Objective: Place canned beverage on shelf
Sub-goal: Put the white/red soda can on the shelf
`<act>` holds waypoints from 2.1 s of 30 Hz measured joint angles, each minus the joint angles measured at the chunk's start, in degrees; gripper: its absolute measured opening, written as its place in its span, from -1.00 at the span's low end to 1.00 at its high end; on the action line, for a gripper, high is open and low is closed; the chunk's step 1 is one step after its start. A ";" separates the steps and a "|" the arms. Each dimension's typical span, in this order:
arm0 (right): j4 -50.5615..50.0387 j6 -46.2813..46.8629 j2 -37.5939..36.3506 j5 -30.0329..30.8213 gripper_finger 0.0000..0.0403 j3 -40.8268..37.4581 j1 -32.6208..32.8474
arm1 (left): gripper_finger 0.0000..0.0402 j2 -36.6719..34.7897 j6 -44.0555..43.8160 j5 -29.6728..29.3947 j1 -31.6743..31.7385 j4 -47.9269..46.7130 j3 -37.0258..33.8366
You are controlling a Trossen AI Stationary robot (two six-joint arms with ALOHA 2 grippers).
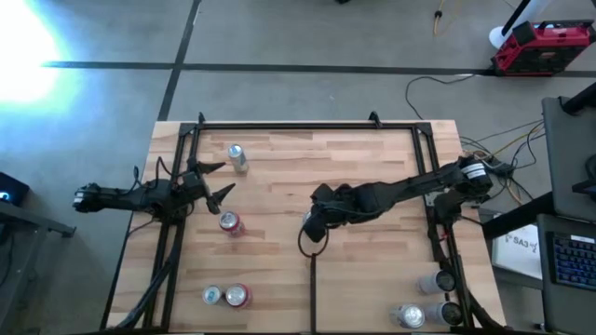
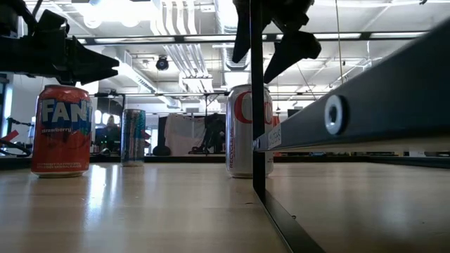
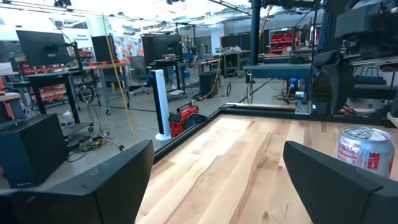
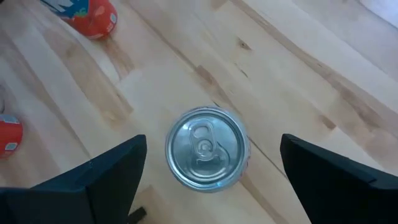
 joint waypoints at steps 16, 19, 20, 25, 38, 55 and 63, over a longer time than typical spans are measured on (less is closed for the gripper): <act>2.01 -4.16 2.95 -2.95 0.76 0.00 0.00 | 0.71 0.02 0.00 0.00 -0.01 0.00 0.01; 2.04 -5.08 3.79 -2.81 0.76 -0.02 0.00 | 0.71 0.02 0.00 0.00 0.00 0.00 0.00; 2.10 -5.27 4.26 -2.49 0.76 -0.02 0.00 | 0.71 0.02 0.00 0.00 0.00 0.00 0.00; 2.51 -5.74 5.21 -2.26 0.76 -0.24 -0.22 | 0.71 0.02 0.00 0.01 -0.01 0.00 0.00; 2.46 -3.34 8.15 -2.96 0.72 -0.66 -0.32 | 0.71 0.13 0.00 0.00 0.00 -0.01 0.00; -7.41 7.74 8.52 -2.64 0.44 2.15 -0.37 | 0.71 0.57 0.00 0.00 0.00 0.00 0.00; -28.36 15.15 6.05 -2.47 0.44 11.18 -0.14 | 0.71 0.57 0.00 0.00 0.00 0.00 0.00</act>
